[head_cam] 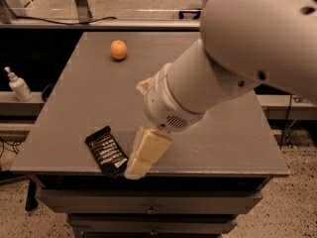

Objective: Pick rxbar chocolate

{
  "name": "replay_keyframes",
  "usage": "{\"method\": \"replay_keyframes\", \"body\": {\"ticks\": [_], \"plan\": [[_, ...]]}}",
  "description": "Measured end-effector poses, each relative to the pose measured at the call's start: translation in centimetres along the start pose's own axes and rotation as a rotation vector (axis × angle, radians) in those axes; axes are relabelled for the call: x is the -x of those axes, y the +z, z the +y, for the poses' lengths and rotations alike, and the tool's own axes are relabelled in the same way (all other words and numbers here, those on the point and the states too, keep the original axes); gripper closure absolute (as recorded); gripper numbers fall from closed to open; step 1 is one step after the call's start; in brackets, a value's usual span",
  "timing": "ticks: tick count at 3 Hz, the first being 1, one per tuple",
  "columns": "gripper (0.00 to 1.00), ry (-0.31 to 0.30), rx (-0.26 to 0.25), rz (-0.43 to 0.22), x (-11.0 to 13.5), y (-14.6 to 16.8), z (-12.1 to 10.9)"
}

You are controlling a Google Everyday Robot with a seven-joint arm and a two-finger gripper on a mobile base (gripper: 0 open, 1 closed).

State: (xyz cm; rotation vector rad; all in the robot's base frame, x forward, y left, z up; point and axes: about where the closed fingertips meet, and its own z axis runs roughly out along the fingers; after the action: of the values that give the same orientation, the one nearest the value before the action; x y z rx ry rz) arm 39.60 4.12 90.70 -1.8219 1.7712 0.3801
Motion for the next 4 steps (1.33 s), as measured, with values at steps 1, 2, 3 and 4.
{"method": "replay_keyframes", "body": {"ticks": [1, 2, 3, 4], "plan": [[0.0, 0.14, -0.011, -0.043, 0.9, 3.2, -0.4], [0.0, 0.251, -0.024, -0.048, 1.1, 5.6, -0.8], [0.0, 0.288, -0.051, -0.05, 1.0, 7.5, -0.7], [0.0, 0.279, -0.091, -0.038, 0.6, 9.3, -0.2]]}}
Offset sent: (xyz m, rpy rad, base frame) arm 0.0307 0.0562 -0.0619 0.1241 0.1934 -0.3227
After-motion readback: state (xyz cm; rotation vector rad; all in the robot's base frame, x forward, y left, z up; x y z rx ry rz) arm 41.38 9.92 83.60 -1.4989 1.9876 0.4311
